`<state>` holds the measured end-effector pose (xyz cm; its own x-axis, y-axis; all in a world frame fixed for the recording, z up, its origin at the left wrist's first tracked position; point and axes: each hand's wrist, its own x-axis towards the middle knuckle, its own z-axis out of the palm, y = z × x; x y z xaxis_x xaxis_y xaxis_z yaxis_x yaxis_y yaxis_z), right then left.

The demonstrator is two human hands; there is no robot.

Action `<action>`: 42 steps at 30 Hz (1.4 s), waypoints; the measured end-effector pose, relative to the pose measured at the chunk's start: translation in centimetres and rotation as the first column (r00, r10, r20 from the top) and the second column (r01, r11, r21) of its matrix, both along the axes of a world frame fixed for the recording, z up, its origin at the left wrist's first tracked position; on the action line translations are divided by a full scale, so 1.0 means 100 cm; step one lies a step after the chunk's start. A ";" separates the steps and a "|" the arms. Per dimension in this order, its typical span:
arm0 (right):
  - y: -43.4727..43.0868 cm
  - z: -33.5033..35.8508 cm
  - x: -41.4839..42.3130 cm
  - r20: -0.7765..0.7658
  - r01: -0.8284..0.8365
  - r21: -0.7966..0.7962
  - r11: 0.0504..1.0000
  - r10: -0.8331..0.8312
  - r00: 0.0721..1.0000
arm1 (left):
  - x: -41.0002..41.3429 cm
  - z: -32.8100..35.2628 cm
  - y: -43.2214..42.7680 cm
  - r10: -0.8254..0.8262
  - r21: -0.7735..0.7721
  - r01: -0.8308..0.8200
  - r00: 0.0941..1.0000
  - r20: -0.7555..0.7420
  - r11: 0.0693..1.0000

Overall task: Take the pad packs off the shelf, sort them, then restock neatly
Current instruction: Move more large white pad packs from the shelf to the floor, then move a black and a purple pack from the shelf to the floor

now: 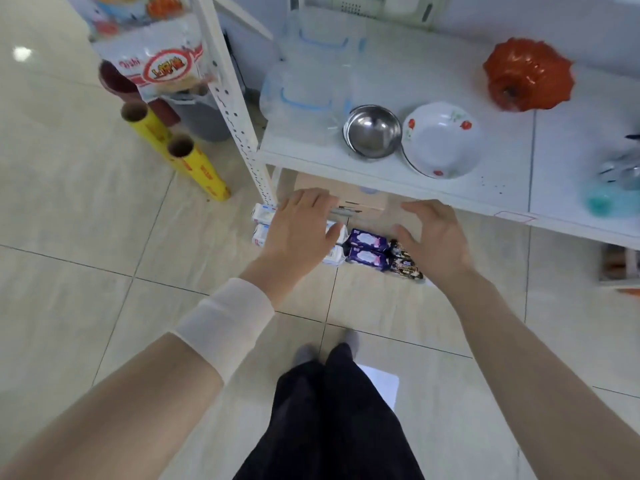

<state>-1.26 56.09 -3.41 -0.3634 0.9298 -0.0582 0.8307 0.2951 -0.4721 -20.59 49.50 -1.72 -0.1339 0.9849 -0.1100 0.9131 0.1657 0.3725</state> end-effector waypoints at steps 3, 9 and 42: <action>-0.010 0.044 0.012 -0.022 0.026 0.065 0.998 -0.025 0.999 | 0.007 0.039 -0.003 -0.039 0.028 0.040 0.999 -0.025 0.999; -0.002 0.117 0.043 -0.046 0.043 0.199 0.979 -0.034 0.998 | 0.039 0.112 0.016 -0.144 0.101 0.149 0.988 -0.054 0.984; 0.248 0.279 0.172 -0.267 0.235 0.355 0.905 -0.143 0.953 | 0.154 0.261 0.281 -0.207 0.373 0.260 0.962 -0.178 0.891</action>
